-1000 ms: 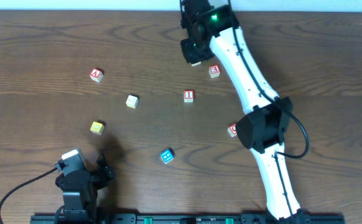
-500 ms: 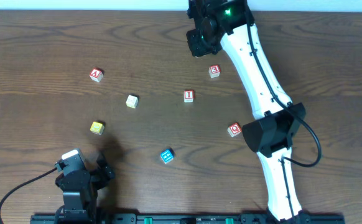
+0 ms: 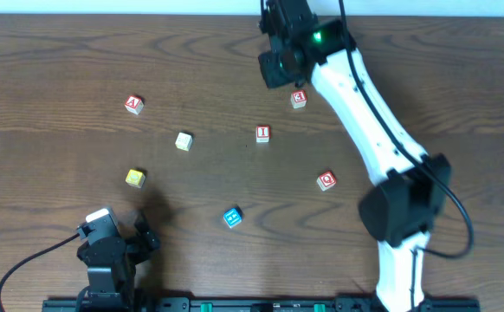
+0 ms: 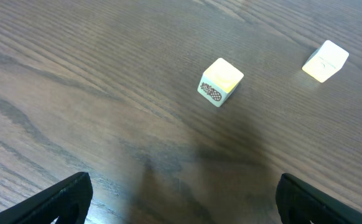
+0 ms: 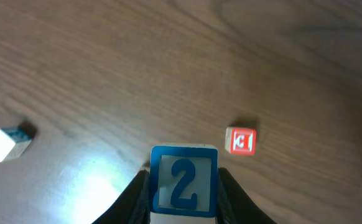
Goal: Spell out Ai2
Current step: 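Carry the blue '2' block toward the right side of the 'I' block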
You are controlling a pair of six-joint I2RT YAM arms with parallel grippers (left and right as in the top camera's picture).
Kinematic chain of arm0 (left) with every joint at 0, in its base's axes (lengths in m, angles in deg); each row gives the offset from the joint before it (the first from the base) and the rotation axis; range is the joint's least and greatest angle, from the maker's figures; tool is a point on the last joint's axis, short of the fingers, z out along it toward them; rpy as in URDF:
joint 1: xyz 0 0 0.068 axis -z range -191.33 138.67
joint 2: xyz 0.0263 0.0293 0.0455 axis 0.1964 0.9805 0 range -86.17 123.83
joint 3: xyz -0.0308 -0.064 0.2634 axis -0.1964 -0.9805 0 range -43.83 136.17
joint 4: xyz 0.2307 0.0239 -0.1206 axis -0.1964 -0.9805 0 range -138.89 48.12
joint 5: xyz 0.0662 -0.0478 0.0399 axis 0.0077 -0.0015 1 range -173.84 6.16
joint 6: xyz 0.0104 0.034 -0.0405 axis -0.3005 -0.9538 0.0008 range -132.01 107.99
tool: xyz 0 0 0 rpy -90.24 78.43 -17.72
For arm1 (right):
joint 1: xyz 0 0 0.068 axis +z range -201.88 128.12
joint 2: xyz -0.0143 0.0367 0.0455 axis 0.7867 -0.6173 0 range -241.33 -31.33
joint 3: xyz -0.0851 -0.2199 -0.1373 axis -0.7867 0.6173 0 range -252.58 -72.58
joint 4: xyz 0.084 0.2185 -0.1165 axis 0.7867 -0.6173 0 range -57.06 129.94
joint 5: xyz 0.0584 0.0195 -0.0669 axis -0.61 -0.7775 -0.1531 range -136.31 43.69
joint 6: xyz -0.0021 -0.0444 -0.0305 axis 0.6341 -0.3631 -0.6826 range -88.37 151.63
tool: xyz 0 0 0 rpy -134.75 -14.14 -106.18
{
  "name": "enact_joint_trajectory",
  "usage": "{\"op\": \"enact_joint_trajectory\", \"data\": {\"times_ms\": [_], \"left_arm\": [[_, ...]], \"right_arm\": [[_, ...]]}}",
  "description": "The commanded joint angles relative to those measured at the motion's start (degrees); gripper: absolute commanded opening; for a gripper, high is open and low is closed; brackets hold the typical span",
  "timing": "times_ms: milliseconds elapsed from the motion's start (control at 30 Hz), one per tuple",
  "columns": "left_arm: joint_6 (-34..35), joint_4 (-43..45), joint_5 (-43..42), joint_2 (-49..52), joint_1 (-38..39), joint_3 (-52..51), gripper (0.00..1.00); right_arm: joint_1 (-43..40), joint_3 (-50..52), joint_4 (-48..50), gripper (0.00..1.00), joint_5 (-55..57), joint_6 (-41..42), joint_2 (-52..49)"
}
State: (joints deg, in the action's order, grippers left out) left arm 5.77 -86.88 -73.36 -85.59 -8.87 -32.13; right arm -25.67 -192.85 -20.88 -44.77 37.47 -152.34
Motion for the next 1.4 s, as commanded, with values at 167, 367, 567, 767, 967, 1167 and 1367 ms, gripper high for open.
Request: {"op": "enact_joint_trajectory", "data": {"times_ms": [167, 367, 567, 767, 967, 1167, 1367], "left_arm": [[0.2, -1.2, 0.0, -0.3, -0.2, -1.5, 0.95], [0.2, -1.2, 0.0, -0.3, -0.2, -1.5, 0.95], [0.2, -1.2, 0.0, -0.3, -0.2, -1.5, 0.95], [0.2, -1.2, 0.0, -0.3, -0.2, -1.5, 0.95], [0.2, -1.2, 0.0, -0.3, -0.2, -1.5, 0.95], [0.2, -1.2, 0.0, -0.3, -0.2, -1.5, 0.96], [0.2, -1.2, 0.0, -0.3, -0.2, -1.5, 0.95]], "right_arm": [[0.8, 23.2, 8.9, 0.01, 1.7, 3.4, 13.4], [0.9, 37.4, 16.6, 0.02, 1.6, 8.9, 20.3], [0.9, 48.6, 24.3, 0.02, 1.2, 13.6, 24.2], [0.9, 53.2, 28.5, 0.01, 0.4, 15.4, 24.4], [2.0, 56.2, 35.3, 0.01, 0.7, 16.0, 24.1], [2.4, 56.7, 39.2, 0.02, 1.2, 16.1, 19.9], [2.5, 56.6, 41.8, 0.01, 0.8, 16.9, 16.8]]}}
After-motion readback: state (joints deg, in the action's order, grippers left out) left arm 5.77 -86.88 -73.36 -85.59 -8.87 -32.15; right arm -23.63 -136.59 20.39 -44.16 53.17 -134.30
